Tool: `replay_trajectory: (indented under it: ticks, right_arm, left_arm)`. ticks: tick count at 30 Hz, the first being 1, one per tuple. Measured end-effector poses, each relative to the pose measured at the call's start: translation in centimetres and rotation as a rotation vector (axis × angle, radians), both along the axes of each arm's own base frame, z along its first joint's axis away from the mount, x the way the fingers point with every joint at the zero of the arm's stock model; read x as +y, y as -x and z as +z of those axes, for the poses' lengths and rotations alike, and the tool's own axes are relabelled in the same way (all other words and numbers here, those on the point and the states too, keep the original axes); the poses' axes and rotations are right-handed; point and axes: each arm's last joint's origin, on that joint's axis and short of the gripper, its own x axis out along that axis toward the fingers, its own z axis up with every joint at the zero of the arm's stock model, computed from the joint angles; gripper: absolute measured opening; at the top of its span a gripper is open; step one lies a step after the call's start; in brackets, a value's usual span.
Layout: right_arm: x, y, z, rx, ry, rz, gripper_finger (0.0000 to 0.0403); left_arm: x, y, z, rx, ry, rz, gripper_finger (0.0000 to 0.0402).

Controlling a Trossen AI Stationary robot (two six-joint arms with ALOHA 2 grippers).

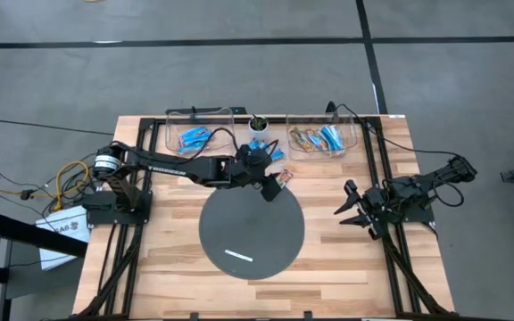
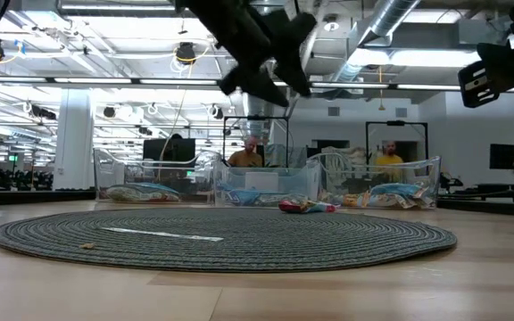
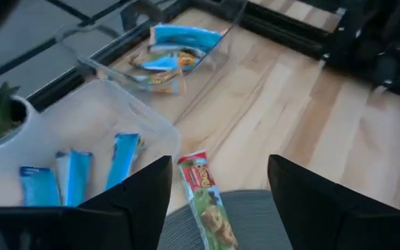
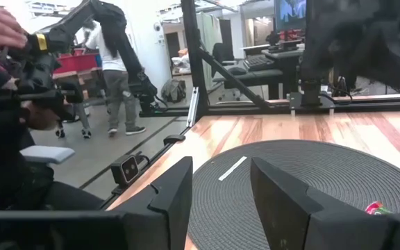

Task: Pick and place Granola Bars by type
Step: Put the red granola bar into the left transparent bin

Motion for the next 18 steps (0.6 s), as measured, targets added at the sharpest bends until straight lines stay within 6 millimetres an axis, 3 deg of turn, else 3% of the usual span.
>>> replay_trajectory:
  ticks: [6,14,18]
  right_arm:
    - [0.0,0.0,0.0,-0.003,-0.001,0.0,0.0139]
    - [0.0,0.0,0.0,-0.003,-0.001,-0.003,0.014]
    - [0.0,0.0,0.0,-0.004,-0.001,-0.003,0.0137]
  left_arm:
    - [0.6,-2.6,-2.7,0.103,0.076,-0.008,0.0231]
    - [1.4,-7.3,-4.5,0.288,0.148,-0.042,0.0231]
    - [1.8,-8.7,-5.0,0.379,0.173,-0.015,0.0231]
